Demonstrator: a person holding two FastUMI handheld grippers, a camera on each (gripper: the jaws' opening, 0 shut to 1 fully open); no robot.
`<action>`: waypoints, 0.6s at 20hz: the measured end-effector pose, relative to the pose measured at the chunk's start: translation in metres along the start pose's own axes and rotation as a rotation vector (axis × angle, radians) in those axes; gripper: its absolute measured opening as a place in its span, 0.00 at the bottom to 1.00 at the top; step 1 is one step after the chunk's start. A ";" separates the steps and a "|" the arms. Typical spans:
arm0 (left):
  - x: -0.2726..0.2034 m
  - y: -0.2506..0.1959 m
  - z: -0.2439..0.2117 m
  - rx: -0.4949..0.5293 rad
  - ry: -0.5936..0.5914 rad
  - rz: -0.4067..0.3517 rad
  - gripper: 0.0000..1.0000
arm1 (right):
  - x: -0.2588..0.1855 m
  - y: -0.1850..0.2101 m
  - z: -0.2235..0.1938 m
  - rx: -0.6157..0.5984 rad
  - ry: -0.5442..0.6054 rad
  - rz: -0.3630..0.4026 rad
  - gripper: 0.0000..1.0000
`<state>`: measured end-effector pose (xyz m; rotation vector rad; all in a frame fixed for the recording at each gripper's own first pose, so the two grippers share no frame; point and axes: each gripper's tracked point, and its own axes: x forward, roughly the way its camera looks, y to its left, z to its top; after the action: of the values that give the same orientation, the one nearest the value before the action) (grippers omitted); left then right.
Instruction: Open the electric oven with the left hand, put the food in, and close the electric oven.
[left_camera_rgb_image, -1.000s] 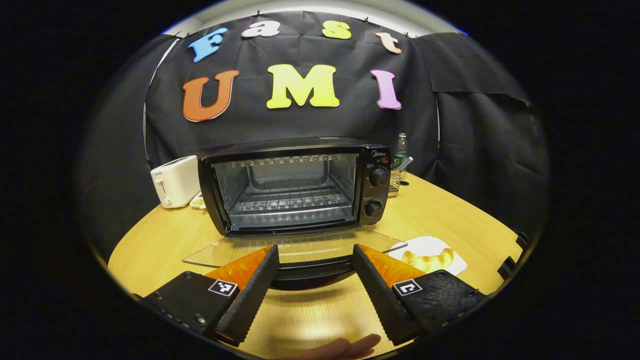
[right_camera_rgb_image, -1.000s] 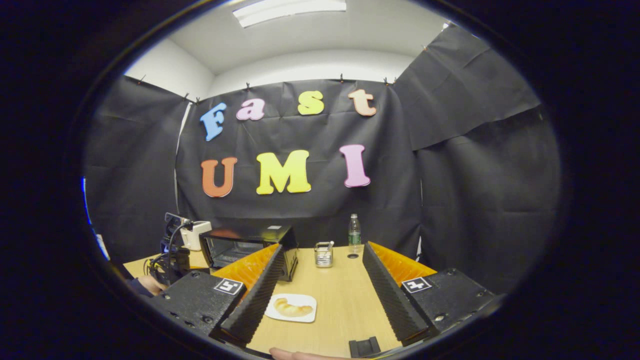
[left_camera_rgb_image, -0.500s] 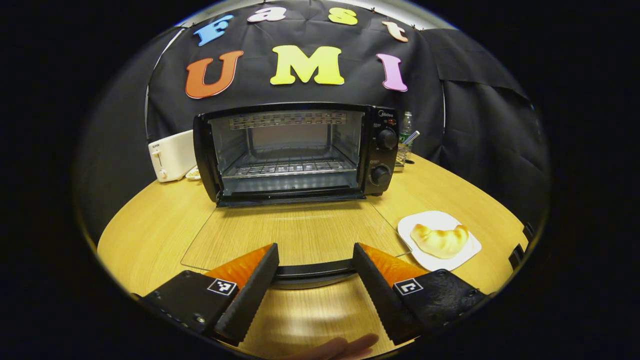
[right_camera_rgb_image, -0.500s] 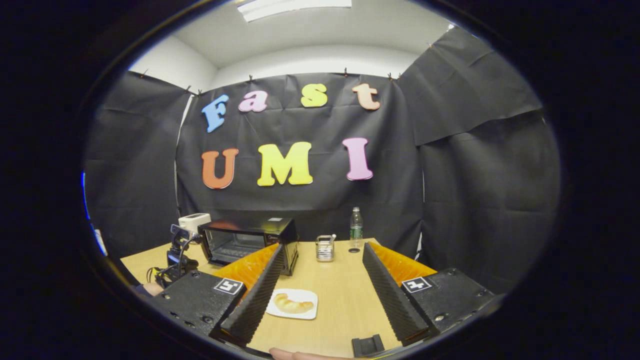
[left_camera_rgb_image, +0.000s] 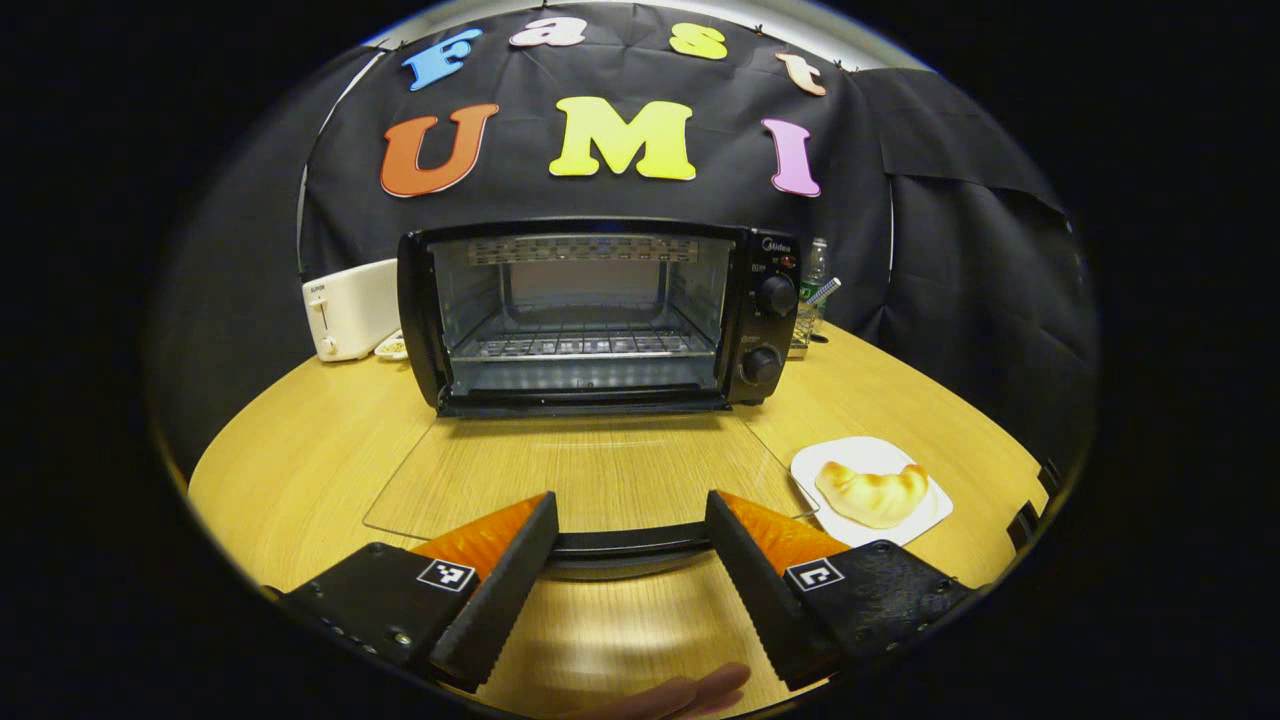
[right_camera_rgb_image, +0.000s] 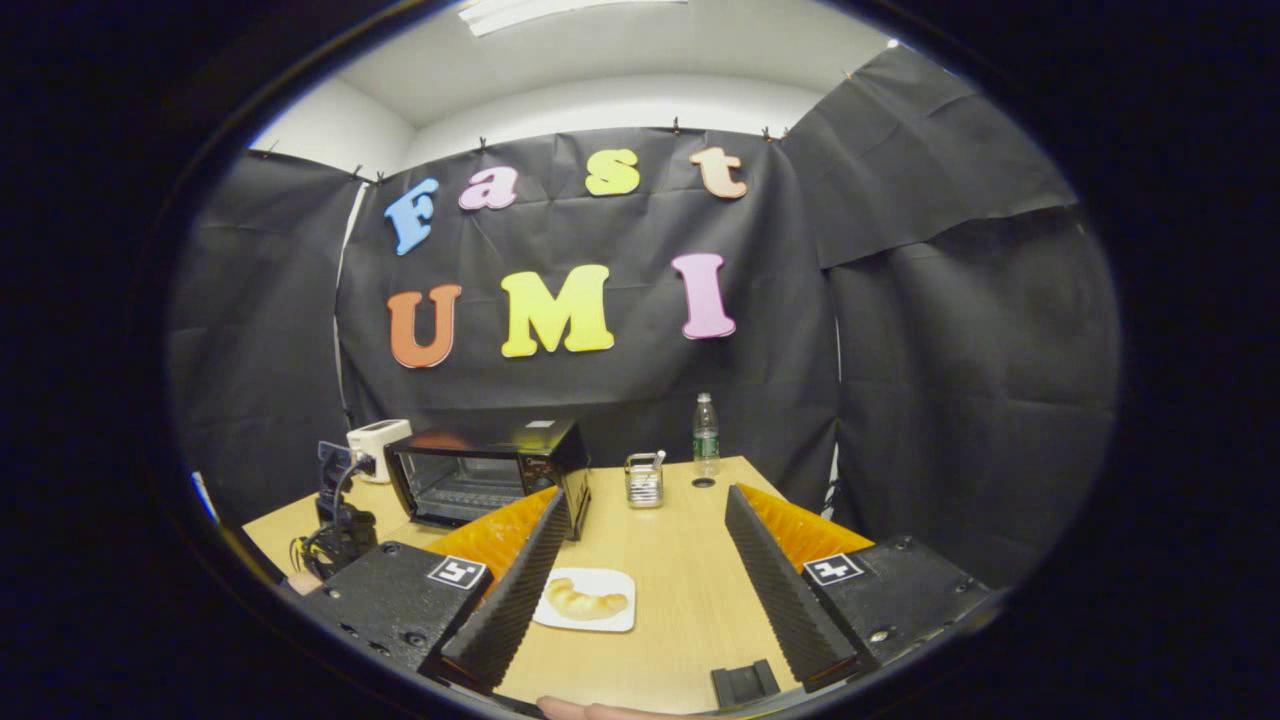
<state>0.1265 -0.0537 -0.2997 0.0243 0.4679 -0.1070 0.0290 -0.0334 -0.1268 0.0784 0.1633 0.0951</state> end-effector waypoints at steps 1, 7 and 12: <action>-0.008 0.003 0.011 0.014 -0.027 0.013 0.96 | 0.003 0.002 0.000 0.000 -0.001 0.003 0.96; -0.092 0.020 0.096 0.028 -0.217 0.052 0.96 | 0.026 0.030 -0.012 0.043 0.028 0.073 0.97; -0.177 0.029 0.146 0.070 -0.343 0.096 0.95 | 0.053 0.041 -0.036 0.014 0.092 0.053 0.97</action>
<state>0.0385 -0.0142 -0.0892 0.0955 0.1203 -0.0322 0.0717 0.0149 -0.1672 0.0919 0.2536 0.1502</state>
